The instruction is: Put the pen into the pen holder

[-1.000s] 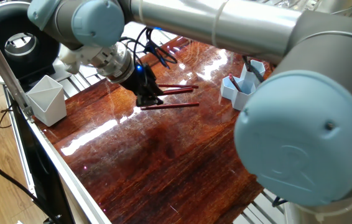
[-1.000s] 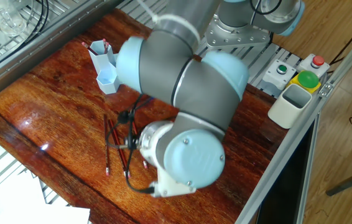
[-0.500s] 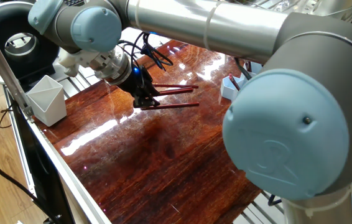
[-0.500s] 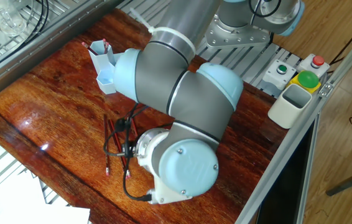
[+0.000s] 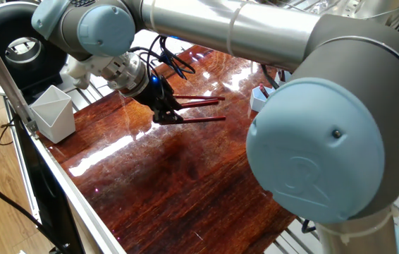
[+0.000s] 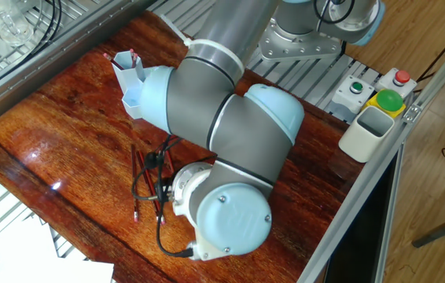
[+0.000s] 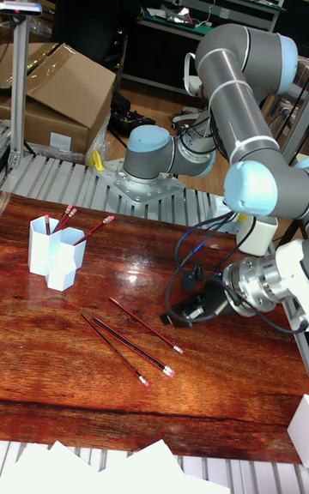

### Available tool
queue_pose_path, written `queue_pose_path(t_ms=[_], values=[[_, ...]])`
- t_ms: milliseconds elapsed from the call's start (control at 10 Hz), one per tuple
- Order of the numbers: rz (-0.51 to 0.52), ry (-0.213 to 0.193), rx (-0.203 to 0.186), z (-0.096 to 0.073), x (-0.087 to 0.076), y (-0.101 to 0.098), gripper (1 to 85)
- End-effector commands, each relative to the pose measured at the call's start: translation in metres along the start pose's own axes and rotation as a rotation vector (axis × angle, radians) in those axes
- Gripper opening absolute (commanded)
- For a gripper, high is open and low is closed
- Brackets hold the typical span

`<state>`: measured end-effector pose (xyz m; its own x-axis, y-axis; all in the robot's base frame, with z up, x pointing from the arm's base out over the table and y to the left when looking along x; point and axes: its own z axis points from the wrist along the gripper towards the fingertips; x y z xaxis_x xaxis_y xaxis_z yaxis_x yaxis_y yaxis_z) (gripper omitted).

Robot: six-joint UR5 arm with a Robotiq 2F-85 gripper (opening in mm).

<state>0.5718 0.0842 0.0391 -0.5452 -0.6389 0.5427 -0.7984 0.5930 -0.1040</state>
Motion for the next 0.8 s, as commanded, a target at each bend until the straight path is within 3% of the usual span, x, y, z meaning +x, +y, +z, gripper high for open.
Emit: queue_pose_path(t_ms=[0, 200, 500, 700], values=[[-0.031, -0.008, -0.005, 0.009, -0.017, -0.002, 36.7], [-0.070, 0.002, 0.004, 0.011, -0.014, -0.008, 35.3], [-0.080, -0.013, 0.003, 0.019, -0.026, -0.011, 35.3], [-0.089, -0.008, 0.010, 0.020, -0.024, -0.013, 35.3]])
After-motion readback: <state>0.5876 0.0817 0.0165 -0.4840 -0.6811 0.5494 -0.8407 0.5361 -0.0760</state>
